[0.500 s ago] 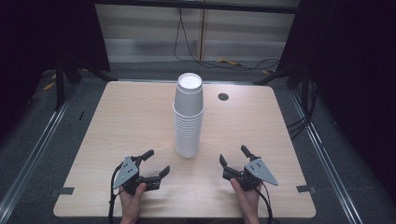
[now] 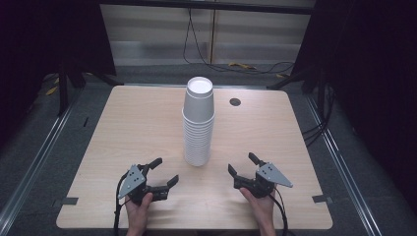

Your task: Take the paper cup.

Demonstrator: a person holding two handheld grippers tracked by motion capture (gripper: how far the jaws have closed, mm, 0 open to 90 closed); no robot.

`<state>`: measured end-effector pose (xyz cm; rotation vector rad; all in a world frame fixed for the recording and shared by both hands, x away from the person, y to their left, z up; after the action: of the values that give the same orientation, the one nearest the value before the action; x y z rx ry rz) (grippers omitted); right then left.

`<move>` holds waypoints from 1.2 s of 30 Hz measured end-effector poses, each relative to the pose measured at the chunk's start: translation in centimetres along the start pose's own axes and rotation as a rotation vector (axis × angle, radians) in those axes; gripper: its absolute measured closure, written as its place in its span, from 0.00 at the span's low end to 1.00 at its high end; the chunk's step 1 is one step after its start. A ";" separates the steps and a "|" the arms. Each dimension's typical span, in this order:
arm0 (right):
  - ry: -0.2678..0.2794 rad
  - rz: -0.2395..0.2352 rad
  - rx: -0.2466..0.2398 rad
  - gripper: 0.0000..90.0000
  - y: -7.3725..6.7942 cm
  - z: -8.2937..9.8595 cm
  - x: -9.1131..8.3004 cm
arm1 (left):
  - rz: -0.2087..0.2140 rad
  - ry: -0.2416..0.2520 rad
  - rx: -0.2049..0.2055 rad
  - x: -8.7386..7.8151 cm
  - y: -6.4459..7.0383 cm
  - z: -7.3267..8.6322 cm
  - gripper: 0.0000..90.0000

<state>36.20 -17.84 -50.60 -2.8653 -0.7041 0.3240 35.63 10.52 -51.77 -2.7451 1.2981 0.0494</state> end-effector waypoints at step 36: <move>-0.003 -0.312 -0.040 0.16 -4.7 -10.0 1.1 | 0.040 0.017 0.019 0.0 0.4 -0.1 0.19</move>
<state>37.63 -14.32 -40.14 -2.7315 -1.1502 0.2710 35.28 10.28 -51.71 -2.7094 1.3513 0.0174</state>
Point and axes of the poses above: each handheld gripper's, and its own axes: x roughly forward along the jaws, z roughly out of its underside, y roughly to its right, the point moved 7 cm from there along x, roughly forward along the jaws, and after that the axes turned 10 degrees about x, right-handed, at the moved point
